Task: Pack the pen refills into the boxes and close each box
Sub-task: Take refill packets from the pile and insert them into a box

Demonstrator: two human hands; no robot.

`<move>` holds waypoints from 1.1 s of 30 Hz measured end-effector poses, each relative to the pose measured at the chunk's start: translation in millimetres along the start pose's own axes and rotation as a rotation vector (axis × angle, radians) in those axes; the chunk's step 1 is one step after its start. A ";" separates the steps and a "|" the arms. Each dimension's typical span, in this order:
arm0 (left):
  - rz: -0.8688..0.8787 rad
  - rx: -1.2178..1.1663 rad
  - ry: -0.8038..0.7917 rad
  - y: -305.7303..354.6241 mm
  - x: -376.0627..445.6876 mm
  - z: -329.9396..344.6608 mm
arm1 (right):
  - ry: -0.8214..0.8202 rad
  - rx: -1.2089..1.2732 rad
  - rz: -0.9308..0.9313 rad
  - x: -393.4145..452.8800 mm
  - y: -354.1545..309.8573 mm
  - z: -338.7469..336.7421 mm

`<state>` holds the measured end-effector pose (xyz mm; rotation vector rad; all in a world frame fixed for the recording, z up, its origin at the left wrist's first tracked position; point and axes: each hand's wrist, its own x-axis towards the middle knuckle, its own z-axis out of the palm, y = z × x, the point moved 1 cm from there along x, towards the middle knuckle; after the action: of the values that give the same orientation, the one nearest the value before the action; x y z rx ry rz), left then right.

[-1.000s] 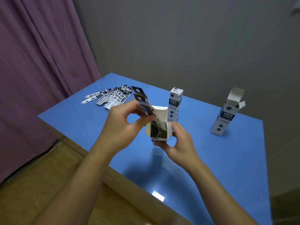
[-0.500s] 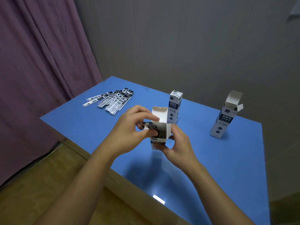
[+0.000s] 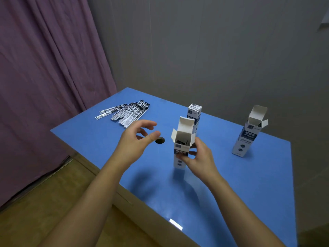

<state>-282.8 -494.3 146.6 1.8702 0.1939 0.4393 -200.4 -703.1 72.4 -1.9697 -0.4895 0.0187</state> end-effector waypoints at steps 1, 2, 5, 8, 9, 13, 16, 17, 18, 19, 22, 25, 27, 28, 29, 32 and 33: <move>-0.027 0.007 0.025 -6.9 1.9 -1.8 | 0.012 -0.012 0.039 6.8 5.0 -2.3; -0.049 0.029 0.045 -15.0 3.9 -3.1 | 0.024 -0.018 0.077 13.9 10.2 -4.3; -0.100 0.118 0.082 -36.9 6.8 -4.1 | 0.034 -0.042 0.141 30.9 24.2 -7.3; -0.119 0.236 0.071 -51.5 6.7 -1.7 | 0.021 -0.066 0.161 40.5 33.5 -6.9; -0.122 0.265 0.069 -54.4 6.4 -1.2 | 0.010 -0.066 0.166 42.6 34.7 -6.8; -0.140 0.327 0.072 -63.2 6.7 -3.0 | -0.051 -0.169 0.201 47.8 39.5 -5.4; -0.149 0.373 0.073 -69.4 9.1 -7.8 | -0.119 -0.355 0.310 42.5 42.2 -4.0; -0.151 0.387 0.073 -72.1 10.0 -10.1 | -0.145 -0.432 0.359 38.6 41.1 -4.4; -0.153 0.400 0.075 -75.3 11.1 -12.7 | -0.168 -0.502 0.416 34.4 38.9 -5.1; -0.153 0.409 0.078 -78.5 12.3 -15.7 | -0.194 -0.575 0.463 29.6 36.3 -5.2; -0.141 0.453 0.071 -89.2 17.8 -26.6 | -0.354 -0.798 0.527 16.3 27.3 0.4; -0.137 0.524 0.052 -98.7 22.7 -43.4 | -0.530 -0.809 0.553 8.4 14.1 18.1; -0.144 0.591 0.037 -104.7 23.4 -58.9 | -0.588 -0.816 0.494 8.5 -0.3 36.7; -0.148 0.634 0.029 -107.4 23.4 -67.5 | -0.589 -0.828 0.436 10.6 -8.8 47.6; -0.155 0.680 0.021 -110.5 23.4 -76.9 | -0.572 -0.846 0.368 14.2 -16.6 58.9; -0.160 0.811 -0.012 -120.1 22.5 -107.5 | -0.505 -0.857 0.217 27.1 -39.1 92.6; -0.162 0.842 -0.030 -122.6 21.4 -117.7 | -0.489 -0.859 0.178 30.8 -46.6 103.3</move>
<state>-299.3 -342.4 69.3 2.6521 0.5721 0.2233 -211.2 -586.2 73.7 -2.8666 -0.7087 0.4822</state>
